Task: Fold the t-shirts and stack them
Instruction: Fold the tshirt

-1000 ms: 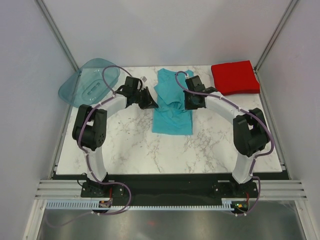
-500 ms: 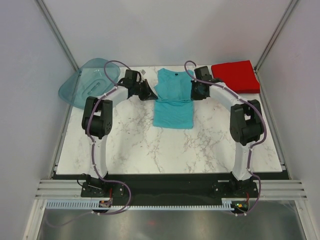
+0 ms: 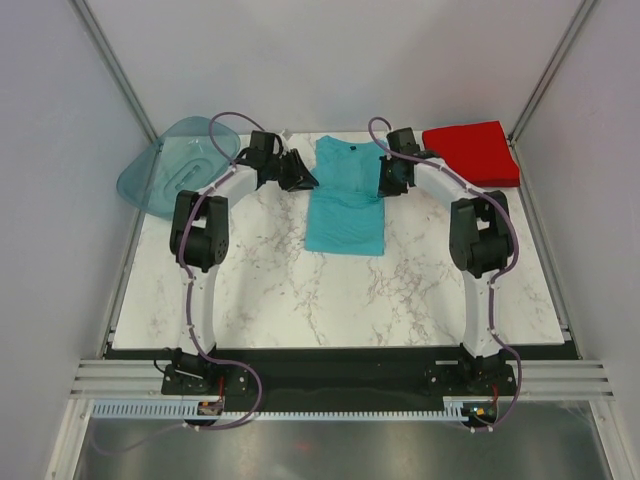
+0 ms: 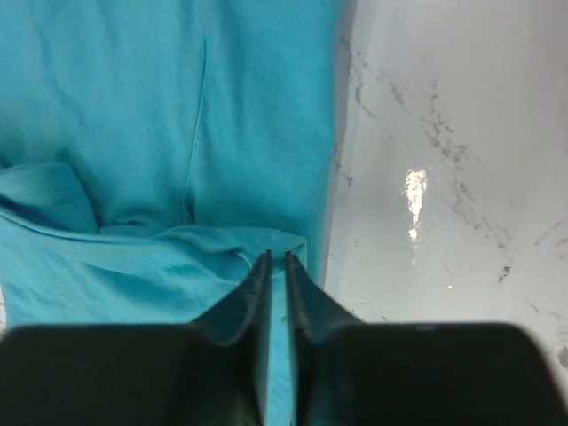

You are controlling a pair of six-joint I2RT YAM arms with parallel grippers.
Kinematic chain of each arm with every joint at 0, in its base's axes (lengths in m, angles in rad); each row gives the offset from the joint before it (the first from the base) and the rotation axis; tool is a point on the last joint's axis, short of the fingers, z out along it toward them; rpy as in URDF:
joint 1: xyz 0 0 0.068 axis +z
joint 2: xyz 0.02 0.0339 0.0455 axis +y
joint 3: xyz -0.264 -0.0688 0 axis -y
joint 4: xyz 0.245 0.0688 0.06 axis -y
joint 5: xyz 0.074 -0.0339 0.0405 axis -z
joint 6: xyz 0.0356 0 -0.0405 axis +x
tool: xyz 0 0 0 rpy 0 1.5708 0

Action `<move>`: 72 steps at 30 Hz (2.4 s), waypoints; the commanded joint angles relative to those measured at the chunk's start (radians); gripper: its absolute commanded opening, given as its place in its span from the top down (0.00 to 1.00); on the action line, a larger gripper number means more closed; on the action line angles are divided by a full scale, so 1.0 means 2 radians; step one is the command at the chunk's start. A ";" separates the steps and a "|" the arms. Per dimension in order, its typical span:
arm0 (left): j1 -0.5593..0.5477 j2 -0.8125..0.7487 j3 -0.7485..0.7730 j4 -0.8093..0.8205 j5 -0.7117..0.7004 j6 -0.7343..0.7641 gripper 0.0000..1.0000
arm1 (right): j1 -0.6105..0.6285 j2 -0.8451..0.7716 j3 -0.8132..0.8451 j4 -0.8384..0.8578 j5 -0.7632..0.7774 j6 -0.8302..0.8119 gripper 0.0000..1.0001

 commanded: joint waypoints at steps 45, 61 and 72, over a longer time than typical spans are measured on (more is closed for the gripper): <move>-0.063 -0.246 -0.384 -0.034 -0.040 0.064 0.98 | 0.011 -0.310 -0.472 0.097 -0.166 0.023 1.00; -0.143 -0.423 -0.558 -0.034 -0.089 -0.005 0.72 | 0.059 -0.543 -0.668 0.069 -0.111 0.133 0.77; -0.143 -0.415 -0.441 -0.050 -0.099 0.004 0.67 | 0.059 -0.543 -0.540 -0.004 -0.042 0.134 0.72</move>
